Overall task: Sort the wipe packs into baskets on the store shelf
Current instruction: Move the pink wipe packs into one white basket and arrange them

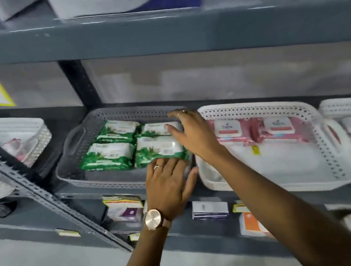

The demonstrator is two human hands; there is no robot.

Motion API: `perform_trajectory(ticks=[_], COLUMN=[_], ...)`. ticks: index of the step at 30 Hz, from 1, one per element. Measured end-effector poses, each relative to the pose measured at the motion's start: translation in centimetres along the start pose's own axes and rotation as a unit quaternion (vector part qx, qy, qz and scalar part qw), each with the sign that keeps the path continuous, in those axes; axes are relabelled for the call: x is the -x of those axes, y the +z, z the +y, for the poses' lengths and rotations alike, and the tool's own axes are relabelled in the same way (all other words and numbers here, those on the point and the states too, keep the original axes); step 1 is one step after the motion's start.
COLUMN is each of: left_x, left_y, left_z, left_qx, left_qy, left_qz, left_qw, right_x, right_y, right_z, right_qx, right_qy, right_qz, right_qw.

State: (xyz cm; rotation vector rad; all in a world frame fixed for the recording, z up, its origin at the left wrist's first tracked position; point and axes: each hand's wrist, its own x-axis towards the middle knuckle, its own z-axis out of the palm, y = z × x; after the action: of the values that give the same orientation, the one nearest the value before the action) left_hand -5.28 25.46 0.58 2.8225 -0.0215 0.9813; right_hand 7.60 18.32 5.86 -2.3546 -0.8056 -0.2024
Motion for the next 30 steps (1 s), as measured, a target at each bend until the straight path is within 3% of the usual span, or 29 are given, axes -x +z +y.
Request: perform_trajectory(ticks=[5,10,15,20,22,26,30], left_x=[-1.3,-2.5,-3.3,-3.6,-3.4,-3.3,-3.1], left_y=[2.1,4.9,7.1,8.7,9.0,9.5,9.6], left_z=[8.0,17.4,23.2,25.2,25.1,25.1,24.9], left_qx=[0.049,0.076,0.084,0.023,0.006,0.014,0.018], left_qy=[0.063,0.091,0.091,0.094,0.095,0.084,0.108], left_qz=[-0.049,-0.155,-0.149,-0.137,-0.135,-0.127,-0.106], left_qw=[0.996,0.981,0.981,0.986,0.986,0.988,0.988], right_x=[4.3,9.6,13.2,13.8,13.1,11.5,10.7], right_y=[-6.8,-14.1,-20.0,-22.9,-22.9,-22.8,-23.3], right_z=[7.0,15.9,24.4,32.0,33.5,34.7,34.4], right_qx=[0.01,0.042,0.112,0.211,0.247,0.261,0.316], right_qy=[0.046,0.112,0.207,0.298,0.292,0.229,0.214], right_qz=[0.054,0.12,0.152,-0.069,-0.128,-0.17,-0.187], right_qw=[0.997,0.986,0.96,0.928,0.915,0.922,0.905])
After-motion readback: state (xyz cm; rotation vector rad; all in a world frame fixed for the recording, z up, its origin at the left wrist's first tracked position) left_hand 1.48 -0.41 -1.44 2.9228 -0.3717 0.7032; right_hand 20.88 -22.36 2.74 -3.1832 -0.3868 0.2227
